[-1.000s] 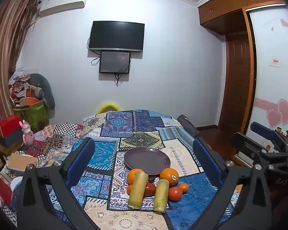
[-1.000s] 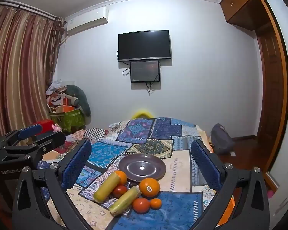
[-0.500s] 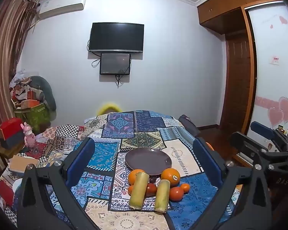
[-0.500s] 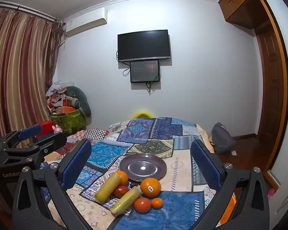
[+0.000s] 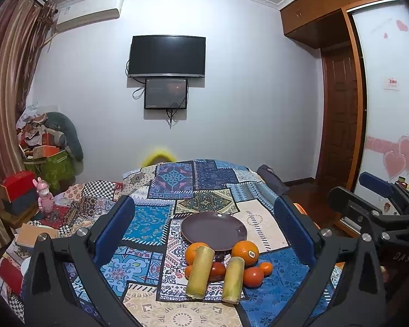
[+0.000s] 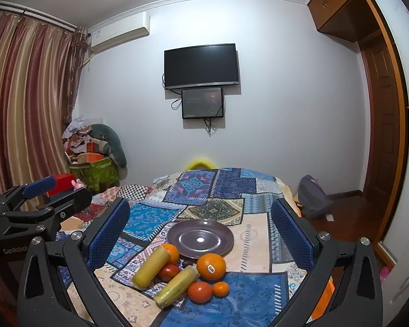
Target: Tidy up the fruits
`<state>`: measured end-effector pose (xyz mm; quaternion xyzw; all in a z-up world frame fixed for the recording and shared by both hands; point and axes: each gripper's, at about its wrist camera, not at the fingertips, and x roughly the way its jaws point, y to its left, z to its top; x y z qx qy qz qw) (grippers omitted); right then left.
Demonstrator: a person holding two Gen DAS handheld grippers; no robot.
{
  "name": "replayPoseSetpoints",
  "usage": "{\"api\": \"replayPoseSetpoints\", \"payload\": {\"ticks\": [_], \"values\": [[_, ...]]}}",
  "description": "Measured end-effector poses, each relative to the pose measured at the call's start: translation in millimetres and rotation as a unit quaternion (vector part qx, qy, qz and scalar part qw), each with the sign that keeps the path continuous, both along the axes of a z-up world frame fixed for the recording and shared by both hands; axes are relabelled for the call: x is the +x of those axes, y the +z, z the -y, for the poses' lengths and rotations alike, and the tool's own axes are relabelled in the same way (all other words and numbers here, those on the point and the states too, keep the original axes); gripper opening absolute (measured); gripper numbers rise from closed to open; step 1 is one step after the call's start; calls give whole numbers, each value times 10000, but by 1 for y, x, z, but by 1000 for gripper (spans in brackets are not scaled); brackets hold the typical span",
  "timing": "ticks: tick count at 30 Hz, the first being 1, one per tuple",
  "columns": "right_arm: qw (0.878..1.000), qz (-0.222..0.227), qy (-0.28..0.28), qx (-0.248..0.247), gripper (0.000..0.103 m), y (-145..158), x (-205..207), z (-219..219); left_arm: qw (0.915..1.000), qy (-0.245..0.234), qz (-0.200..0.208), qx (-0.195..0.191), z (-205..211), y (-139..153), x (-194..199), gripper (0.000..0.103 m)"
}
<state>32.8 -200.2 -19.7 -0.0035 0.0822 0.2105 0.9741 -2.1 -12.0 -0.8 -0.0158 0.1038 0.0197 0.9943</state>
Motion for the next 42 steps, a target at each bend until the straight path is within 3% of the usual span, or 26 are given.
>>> {"api": "replayPoseSetpoints", "payload": {"ticks": [42], "values": [[9999, 101, -8, -33, 103, 8, -6, 0, 10000, 11, 30, 39, 2, 0, -4, 103]]}}
